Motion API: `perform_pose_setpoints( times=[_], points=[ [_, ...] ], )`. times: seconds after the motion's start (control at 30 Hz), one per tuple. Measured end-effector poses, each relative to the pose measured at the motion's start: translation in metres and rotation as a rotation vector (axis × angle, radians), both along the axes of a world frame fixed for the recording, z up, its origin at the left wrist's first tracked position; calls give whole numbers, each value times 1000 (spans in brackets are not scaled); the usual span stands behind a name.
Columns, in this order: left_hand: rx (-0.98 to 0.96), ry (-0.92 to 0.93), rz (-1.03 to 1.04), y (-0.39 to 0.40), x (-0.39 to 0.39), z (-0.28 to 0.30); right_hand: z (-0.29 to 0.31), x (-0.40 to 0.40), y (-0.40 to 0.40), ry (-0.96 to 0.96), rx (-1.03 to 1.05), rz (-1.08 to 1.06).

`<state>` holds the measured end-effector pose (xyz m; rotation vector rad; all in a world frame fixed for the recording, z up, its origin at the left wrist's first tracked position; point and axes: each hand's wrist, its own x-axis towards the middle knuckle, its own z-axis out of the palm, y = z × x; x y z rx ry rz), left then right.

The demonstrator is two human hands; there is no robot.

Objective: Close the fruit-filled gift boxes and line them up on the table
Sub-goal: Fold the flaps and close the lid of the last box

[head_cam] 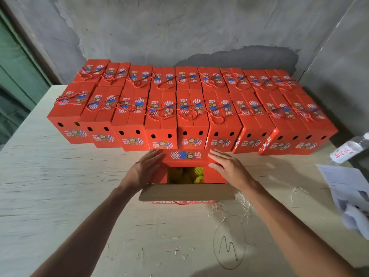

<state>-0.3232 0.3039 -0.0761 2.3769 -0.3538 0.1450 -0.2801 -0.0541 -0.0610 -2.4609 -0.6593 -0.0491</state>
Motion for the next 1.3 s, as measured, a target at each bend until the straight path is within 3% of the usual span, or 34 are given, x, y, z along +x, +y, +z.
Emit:
perform_pose_setpoints(
  times=[0.2, 0.33, 0.5, 0.8, 1.03, 1.17, 1.2, 1.3],
  points=[
    [96, -20, -23, -2, -1, -1, -14, -10, 5, -407, -11, -78],
    [20, -16, 108, -2, -5, 0, -21, -10, 8, -568, -61, -103],
    [-107, -58, 209, -4, -13, -3, -24, -11, 4, -522, -64, -85],
    [59, -215, 36, 12, -7, -6, -29, -8, 2, -485, -16, -96],
    [-117, -54, 43, 11, -14, -3, -25, -11, 1, -351, 65, -131],
    [-213, 224, 56, 23, -18, 2, -21, -9, -7, -271, 12, -74],
    [-148, 219, 65, 23, -16, 4, -20, -7, -8, -246, 5, -72],
    [377, 31, 19, 12, -2, 17, -21, -7, -5, -190, 20, -107]
  ],
)
